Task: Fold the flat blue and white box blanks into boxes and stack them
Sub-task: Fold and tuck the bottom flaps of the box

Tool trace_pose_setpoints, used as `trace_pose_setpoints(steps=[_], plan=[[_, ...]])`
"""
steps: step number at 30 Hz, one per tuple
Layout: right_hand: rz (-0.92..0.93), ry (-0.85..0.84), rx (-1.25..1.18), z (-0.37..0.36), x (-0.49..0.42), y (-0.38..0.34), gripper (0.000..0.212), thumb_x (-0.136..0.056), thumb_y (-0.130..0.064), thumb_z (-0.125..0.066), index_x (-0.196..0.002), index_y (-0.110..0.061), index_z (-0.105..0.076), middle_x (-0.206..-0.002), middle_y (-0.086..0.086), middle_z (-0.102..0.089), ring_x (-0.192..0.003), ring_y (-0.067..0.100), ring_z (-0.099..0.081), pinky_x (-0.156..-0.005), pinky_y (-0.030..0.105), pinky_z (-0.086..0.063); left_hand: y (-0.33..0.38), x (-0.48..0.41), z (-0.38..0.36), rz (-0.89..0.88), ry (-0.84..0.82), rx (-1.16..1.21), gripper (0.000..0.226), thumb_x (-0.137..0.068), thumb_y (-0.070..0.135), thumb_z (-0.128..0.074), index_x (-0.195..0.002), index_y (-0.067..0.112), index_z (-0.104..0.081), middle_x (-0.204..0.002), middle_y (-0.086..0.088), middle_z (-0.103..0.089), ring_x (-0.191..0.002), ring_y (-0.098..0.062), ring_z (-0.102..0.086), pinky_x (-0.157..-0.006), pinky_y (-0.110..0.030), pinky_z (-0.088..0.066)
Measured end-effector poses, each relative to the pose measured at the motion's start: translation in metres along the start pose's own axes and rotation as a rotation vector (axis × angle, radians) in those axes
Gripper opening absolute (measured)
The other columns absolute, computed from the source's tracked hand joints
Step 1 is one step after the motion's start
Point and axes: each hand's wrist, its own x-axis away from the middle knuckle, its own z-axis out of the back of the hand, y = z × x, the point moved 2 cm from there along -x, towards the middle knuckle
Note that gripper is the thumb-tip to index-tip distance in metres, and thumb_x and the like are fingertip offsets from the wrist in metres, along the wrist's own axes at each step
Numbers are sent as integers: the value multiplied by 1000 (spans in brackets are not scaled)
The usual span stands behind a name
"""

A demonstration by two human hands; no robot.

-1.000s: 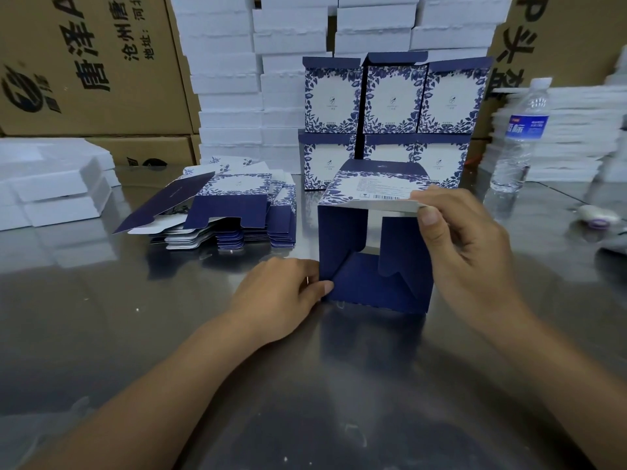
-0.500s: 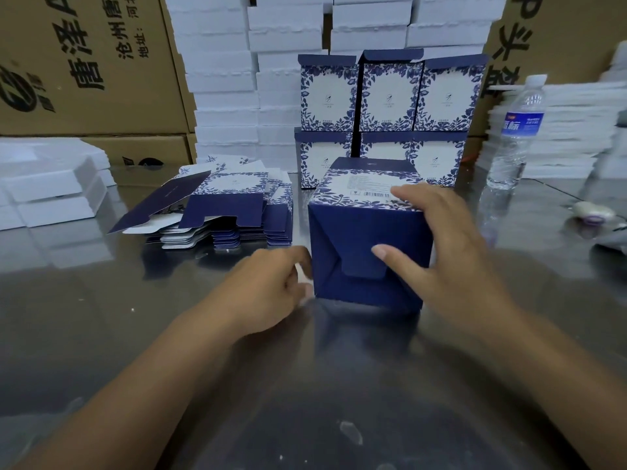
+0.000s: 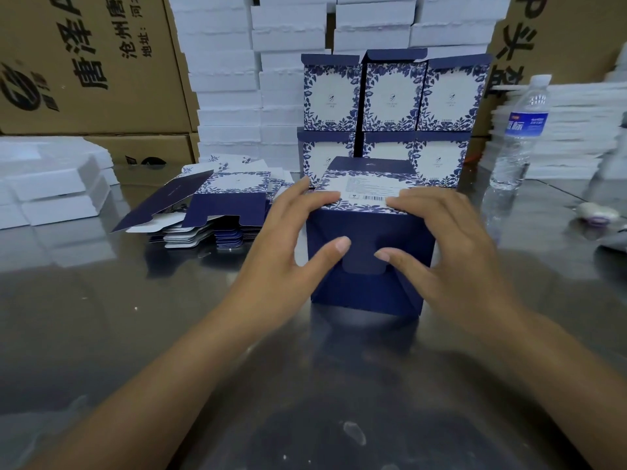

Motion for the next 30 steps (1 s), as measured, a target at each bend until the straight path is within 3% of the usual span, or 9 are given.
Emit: trace_pose_setpoints(steps=[3,7,9,12,15,19,23,30], plan=[[-23,-18,-75,0,0,-6,44,-79,-26,-71,-119,-15,-57,-116,-6,-51,-112,19,-50,-97,24,-39,7,0,3,-72,79,-53,28,-88,28,-63,-115,28,-56,-129,16,-46,-126,10,-36,-102,-7,-27],[-35,13,-159,0,-2,-18,35,-81,-29,-69,-109,-10,-62,-108,-2,-56,-105,21,-54,-90,30,-44,23,1,4,-217,154,-147,22,-84,27,-67,-101,13,-65,-103,13,-59,-104,-6,-55,-93,-33,-45],[-34,70,-187,3,-5,-24,26,-84,-28,-64,-98,-6,-65,-100,2,-59,-96,24,-57,-82,32,-46,29,2,4,-256,175,-163,22,-83,29,-65,-97,13,-67,-97,8,-62,-95,-12,-58,-85,-39,-47],[-10,122,-204,6,-7,-30,18,-87,-20,-59,-88,-3,-67,-91,5,-62,-88,26,-59,-76,37,-47,31,2,3,-254,187,-131,18,-82,24,-69,-96,12,-70,-94,5,-63,-92,-16,-60,-82,-34,-47],[-18,132,-245,7,-8,-36,12,-88,-18,-59,-91,-13,-70,-89,2,-63,-88,25,-60,-78,35,-47,30,3,0,-237,223,-105,14,-81,19,-68,-93,11,-70,-89,3,-63,-88,-17,-60,-79,-31,-47],[-101,140,-329,6,-10,-40,3,-84,-22,-67,-87,-23,-66,-85,0,-62,-87,21,-60,-77,26,-46,28,2,-2,-231,234,-59,11,-83,17,-67,-91,11,-71,-87,1,-62,-87,-18,-59,-79,-36,-48],[-150,123,-398,5,-12,-38,9,-83,-18,-66,-81,-26,-62,-82,-1,-62,-84,20,-59,-74,28,-46,28,1,-3,-227,221,-20,11,-84,17,-65,-90,10,-71,-85,-2,-61,-86,-20,-60,-78,-38,-48],[-124,124,-367,8,-12,-37,4,-83,-17,-66,-84,-20,-67,-84,-1,-64,-85,17,-61,-77,22,-46,26,-1,6,-219,208,8,8,-85,13,-63,-83,8,-69,-84,2,-66,-86,-13,-62,-78,-27,-49]])
